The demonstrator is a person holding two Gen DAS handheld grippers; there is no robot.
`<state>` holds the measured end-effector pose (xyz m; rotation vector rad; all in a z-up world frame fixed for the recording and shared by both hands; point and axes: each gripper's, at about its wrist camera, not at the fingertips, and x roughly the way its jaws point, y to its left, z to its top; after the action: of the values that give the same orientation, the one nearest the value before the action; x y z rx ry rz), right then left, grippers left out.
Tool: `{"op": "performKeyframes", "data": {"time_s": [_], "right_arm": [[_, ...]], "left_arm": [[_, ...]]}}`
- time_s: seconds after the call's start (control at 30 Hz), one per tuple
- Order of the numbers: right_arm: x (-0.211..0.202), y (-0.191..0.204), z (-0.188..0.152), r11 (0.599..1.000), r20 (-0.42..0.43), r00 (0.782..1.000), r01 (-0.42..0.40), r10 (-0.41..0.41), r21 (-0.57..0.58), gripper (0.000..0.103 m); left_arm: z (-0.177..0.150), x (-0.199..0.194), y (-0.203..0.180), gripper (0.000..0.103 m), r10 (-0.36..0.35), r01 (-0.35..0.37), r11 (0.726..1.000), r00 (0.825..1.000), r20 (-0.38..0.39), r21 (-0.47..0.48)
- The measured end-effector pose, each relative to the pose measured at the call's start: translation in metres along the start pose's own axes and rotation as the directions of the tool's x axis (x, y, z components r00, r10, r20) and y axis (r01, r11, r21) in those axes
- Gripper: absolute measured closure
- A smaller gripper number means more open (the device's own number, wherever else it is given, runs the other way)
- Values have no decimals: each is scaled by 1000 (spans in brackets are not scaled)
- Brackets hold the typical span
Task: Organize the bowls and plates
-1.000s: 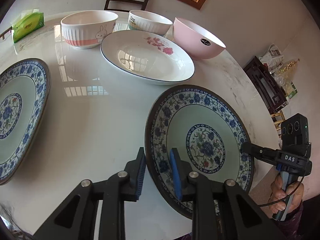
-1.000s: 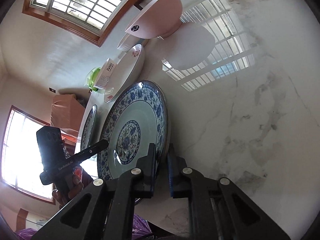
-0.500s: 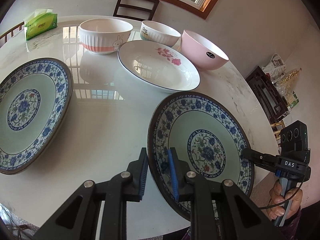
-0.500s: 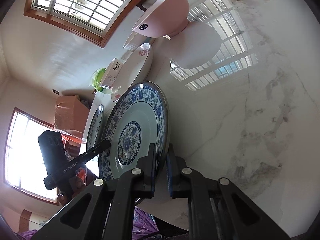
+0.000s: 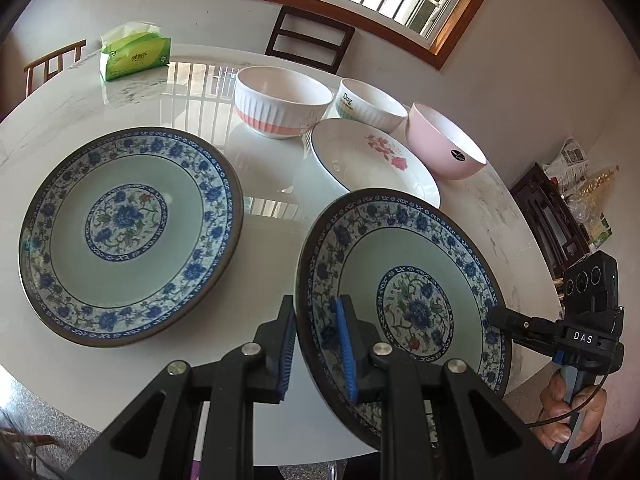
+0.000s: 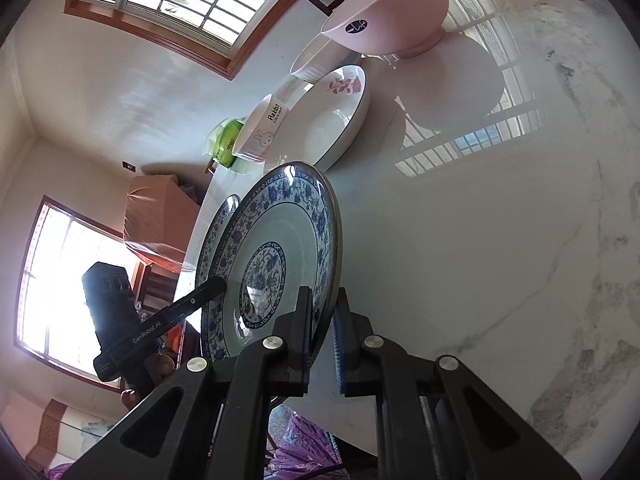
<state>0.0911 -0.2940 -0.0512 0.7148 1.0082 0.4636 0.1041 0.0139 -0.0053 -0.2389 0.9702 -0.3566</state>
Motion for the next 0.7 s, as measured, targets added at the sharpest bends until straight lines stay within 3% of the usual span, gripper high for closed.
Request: {"op": "performKeyframes", "data": {"time_s": [0.4, 0.7], "right_arm": [[49, 46, 18, 997, -35, 998, -47, 45, -60, 92], [93, 78, 30, 992, -79, 995, -71, 64, -101, 92]], "left_arm": [[11, -34, 47, 83, 68, -62, 995, 995, 76, -80], [19, -57, 88, 82, 146, -127, 982, 980, 134, -138]]}}
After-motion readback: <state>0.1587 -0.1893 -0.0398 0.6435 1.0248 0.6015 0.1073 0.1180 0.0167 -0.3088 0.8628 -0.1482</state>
